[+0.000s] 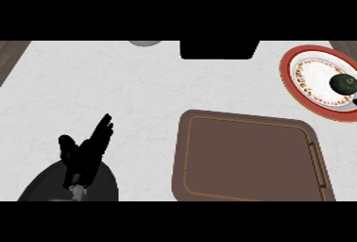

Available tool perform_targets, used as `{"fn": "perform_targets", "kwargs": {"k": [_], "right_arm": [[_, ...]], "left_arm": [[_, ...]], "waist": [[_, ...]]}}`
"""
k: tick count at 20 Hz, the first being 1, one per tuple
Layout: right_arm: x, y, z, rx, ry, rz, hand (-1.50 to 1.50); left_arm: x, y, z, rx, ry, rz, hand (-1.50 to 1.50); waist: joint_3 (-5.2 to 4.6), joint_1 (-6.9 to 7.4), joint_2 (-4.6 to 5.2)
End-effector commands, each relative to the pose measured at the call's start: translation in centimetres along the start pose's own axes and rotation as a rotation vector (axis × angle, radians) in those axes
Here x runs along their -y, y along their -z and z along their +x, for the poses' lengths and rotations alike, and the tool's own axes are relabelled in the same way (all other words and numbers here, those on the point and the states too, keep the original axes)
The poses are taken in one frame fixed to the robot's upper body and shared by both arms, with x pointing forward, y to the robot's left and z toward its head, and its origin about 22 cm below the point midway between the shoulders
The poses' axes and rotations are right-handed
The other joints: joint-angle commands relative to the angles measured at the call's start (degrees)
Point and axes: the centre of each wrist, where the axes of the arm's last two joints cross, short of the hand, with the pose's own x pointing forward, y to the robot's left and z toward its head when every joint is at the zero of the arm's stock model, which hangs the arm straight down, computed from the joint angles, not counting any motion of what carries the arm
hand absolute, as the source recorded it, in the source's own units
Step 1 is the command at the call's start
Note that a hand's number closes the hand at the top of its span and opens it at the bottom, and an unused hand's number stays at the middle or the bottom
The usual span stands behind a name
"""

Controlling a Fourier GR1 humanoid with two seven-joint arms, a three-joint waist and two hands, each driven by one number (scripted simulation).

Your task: Pick the squash from the tray and place it in the plate

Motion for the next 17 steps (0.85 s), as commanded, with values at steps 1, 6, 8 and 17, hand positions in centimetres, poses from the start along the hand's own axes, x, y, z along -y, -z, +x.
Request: {"fn": "perform_targets", "kwargs": {"k": [1,6,8,17], "right_arm": [[0.2,-2.6,-2.9,-0.005,0.006,0.11,-1.5],[1.5,-5.1,-4.0,-0.016,-0.078,0.156,-1.5],[3.2,-5.8,-5.0,-0.006,-0.102,0.136,-1.5],[3.2,-11.3,-3.0,-0.027,-0.127,0.132,-1.5]], "left_arm": [[-0.8,0.0,-0.4,-0.043,-0.012,-0.007,0.0],[-1.9,0.9,-0.3,-0.063,-0.014,0.027,0.0],[-2.1,-0.4,-2.4,-0.079,-0.004,0.015,0.0],[-1.5,0.2,-2.0,-0.059,-0.018,0.026,0.0]], "waist": [[-0.32,-0.59,0.0],[-0.43,-1.5,-0.21],[-0.37,-1.0,-0.06],[-0.36,-0.81,0.03]]}}
